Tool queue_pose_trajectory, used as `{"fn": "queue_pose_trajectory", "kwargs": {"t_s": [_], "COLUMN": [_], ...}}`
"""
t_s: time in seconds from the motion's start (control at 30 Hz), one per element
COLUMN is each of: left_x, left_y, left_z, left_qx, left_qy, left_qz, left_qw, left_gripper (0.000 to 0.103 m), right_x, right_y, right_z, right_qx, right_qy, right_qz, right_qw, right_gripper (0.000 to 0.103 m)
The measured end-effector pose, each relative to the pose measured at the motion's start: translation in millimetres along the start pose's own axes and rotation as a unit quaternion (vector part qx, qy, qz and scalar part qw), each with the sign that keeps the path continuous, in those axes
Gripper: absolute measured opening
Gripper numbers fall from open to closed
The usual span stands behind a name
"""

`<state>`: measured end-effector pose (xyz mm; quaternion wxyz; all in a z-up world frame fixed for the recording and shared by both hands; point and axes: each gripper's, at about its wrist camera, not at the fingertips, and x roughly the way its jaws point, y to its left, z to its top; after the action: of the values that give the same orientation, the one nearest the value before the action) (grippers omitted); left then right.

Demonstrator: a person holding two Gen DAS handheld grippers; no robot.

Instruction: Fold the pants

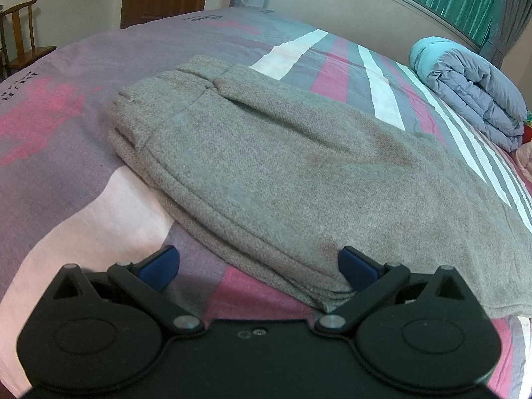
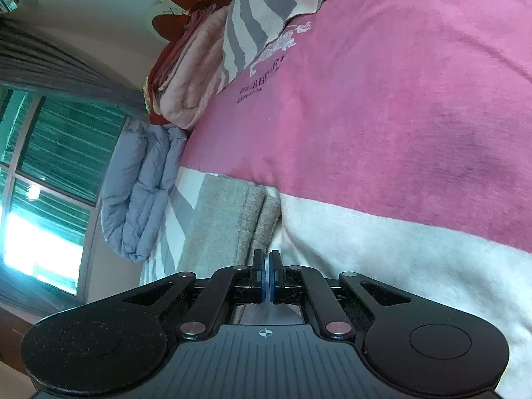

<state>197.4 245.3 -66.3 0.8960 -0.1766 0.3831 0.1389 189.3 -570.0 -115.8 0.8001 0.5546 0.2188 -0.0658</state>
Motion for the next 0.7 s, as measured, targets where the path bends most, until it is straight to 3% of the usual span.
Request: {"fn": "queue_pose_trajectory", "kwargs": {"t_s": [0.5, 0.57, 0.7], "left_x": [-0.1, 0.2, 0.8], "left_y": [-0.3, 0.0, -0.3], "left_z": [1.6, 1.8, 1.0], "left_qx": [0.000, -0.001, 0.000], "left_qy": [0.001, 0.001, 0.001], "left_qz": [0.000, -0.001, -0.001], "left_qw": [1.0000, 1.0000, 1.0000], "left_gripper": [0.097, 0.097, 0.097], "right_x": [1.5, 4.0, 9.2], "right_y": [-3.4, -0.8, 5.2], "right_z": [3.0, 4.5, 6.8], "right_qx": [0.030, 0.034, 0.022], "right_qy": [0.006, 0.007, 0.011], "right_qz": [0.013, 0.017, 0.012], "right_qw": [0.999, 0.999, 1.000], "right_gripper": [0.007, 0.018, 0.021]}}
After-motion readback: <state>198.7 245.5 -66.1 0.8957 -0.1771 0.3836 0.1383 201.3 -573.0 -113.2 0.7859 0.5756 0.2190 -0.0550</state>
